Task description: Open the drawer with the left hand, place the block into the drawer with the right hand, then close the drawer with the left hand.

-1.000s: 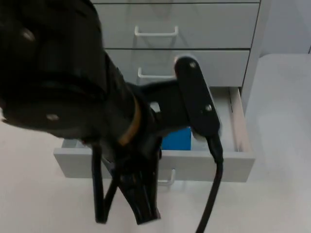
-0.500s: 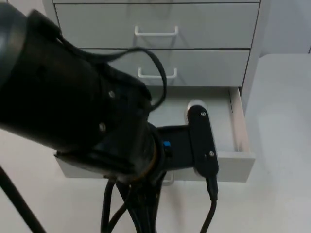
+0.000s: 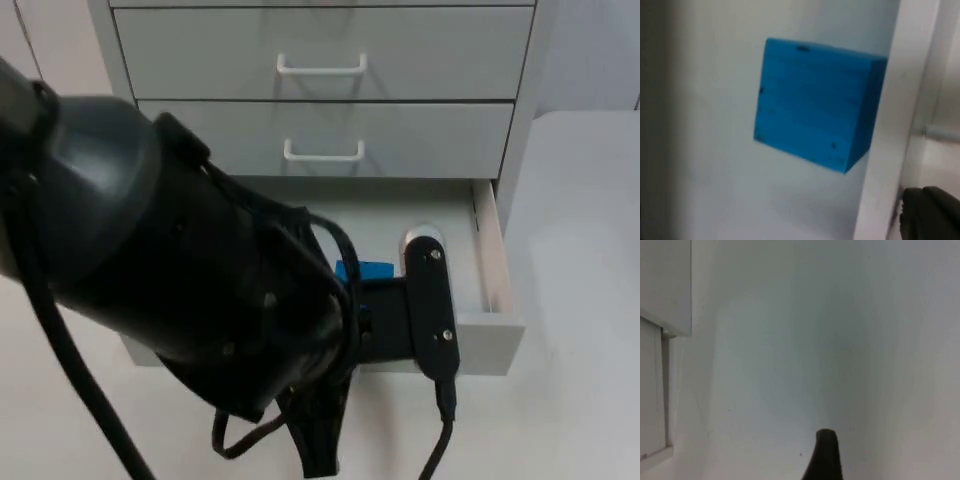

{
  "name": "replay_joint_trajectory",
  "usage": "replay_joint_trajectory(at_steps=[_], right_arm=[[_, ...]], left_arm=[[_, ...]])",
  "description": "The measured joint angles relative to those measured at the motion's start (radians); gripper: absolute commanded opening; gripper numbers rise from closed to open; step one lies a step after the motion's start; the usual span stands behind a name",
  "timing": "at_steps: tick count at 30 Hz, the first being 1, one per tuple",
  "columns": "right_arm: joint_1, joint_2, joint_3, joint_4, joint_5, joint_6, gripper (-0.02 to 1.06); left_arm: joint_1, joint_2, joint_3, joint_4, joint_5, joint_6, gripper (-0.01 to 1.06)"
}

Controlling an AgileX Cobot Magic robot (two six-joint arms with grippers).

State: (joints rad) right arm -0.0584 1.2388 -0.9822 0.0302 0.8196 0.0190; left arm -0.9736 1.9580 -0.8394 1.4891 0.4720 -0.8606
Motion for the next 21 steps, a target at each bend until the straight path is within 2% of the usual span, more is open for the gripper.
replay_joint_trajectory(at_steps=[6, 9, 13, 17, 21], right_arm=[[0.000, 0.000, 0.000, 0.000, 0.000, 0.000, 0.64], [0.000, 0.000, 0.000, 0.002, 0.000, 0.000, 0.64], [0.000, 0.000, 0.000, 0.002, 0.000, 0.000, 0.64], [0.000, 0.000, 0.000, 0.002, 0.000, 0.000, 0.64], [0.000, 0.000, 0.000, 0.002, 0.000, 0.000, 0.64]], left_arm=[[-0.002, 0.034, 0.000, 0.130, 0.008, -0.134, 0.00], [-0.006, 0.048, -0.008, 0.205, 0.052, -0.246, 0.00], [0.008, 0.050, -0.042, 0.230, 0.072, -0.292, 0.00], [0.065, 0.050, -0.075, 0.239, 0.070, -0.320, 0.00], [0.170, 0.050, -0.116, 0.244, -0.004, -0.332, 0.00]])
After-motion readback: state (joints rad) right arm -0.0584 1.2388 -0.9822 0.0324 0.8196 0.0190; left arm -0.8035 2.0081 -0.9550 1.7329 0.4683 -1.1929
